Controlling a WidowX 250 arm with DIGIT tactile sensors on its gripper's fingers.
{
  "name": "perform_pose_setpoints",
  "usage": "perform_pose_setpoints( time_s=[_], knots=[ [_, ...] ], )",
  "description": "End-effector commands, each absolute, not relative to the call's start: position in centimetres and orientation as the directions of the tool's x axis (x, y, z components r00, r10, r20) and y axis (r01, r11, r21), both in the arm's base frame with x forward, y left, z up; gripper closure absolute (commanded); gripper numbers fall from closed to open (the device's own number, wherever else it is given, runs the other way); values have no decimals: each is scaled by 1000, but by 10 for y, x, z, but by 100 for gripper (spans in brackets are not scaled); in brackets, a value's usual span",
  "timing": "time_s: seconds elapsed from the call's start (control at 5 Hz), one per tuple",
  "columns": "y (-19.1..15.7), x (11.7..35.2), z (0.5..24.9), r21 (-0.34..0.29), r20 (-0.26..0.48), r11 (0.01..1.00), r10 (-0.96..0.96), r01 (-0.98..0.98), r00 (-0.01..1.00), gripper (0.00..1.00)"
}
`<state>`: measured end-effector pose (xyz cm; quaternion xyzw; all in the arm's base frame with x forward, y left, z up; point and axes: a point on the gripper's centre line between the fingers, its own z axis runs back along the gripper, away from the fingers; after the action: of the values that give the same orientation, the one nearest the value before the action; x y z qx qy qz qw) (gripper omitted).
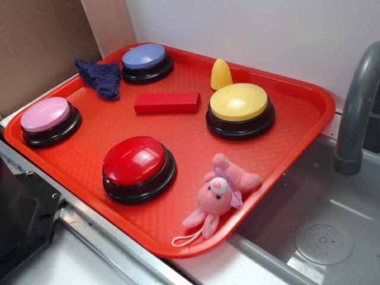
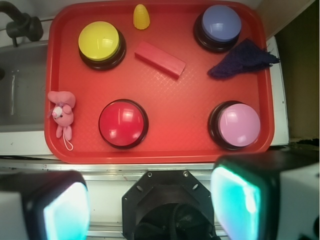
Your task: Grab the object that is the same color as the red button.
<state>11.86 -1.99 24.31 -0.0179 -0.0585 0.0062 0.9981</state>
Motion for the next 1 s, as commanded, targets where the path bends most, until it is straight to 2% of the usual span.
perform_pose_setpoints(
  time_s=[0.0,0.2,0.4,0.6,0.8],
  knots=[
    [-20,119,243,-37,117,999,14,-10,993,0],
    [-13,154,240,28,224,991,-133,130,965,0],
    [-8,188,233,137,291,957,-286,256,913,0],
    [-2,216,218,171,290,892,-451,418,844,0],
    [3,250,180,201,210,757,-654,622,727,0]
  ],
)
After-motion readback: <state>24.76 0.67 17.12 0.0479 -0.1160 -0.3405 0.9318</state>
